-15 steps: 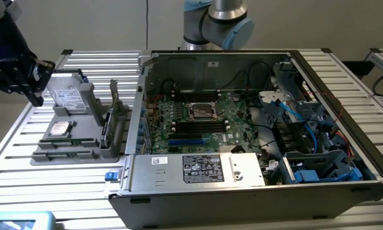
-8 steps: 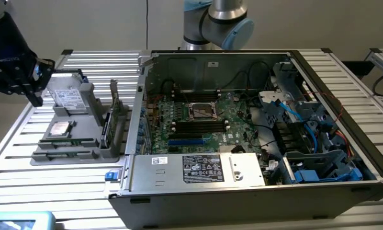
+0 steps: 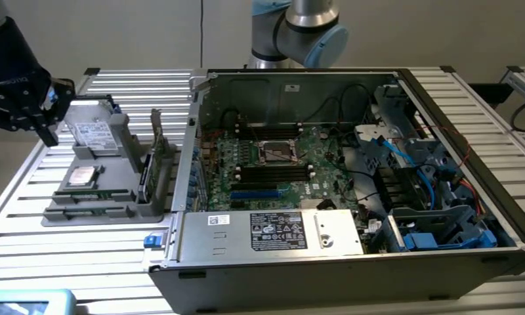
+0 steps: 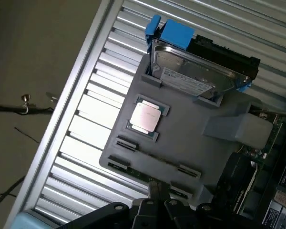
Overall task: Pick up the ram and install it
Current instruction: 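Pick up the ram and move it above insertion slot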
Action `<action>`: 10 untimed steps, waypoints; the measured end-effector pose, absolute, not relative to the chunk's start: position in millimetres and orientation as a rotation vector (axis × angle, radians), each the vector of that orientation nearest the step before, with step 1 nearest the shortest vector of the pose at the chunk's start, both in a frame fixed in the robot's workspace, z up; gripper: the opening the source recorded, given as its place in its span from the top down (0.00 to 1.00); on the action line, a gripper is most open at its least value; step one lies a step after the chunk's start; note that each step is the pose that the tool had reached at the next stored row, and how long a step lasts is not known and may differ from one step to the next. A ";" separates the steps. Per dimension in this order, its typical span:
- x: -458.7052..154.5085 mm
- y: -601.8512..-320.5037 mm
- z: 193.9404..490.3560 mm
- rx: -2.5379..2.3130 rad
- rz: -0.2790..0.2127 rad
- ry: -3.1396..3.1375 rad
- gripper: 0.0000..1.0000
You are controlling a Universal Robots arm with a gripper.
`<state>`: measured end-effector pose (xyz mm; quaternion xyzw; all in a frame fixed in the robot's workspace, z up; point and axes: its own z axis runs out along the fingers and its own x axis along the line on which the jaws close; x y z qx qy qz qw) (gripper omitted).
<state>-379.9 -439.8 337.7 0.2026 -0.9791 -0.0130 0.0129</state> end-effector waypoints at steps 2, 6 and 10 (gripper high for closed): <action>-380.0 -439.8 337.7 0.686 -0.040 -3.039 0.89; -379.9 -439.8 337.5 0.795 -0.039 -3.011 0.89; -379.9 -439.8 337.4 0.905 -0.037 -2.979 0.89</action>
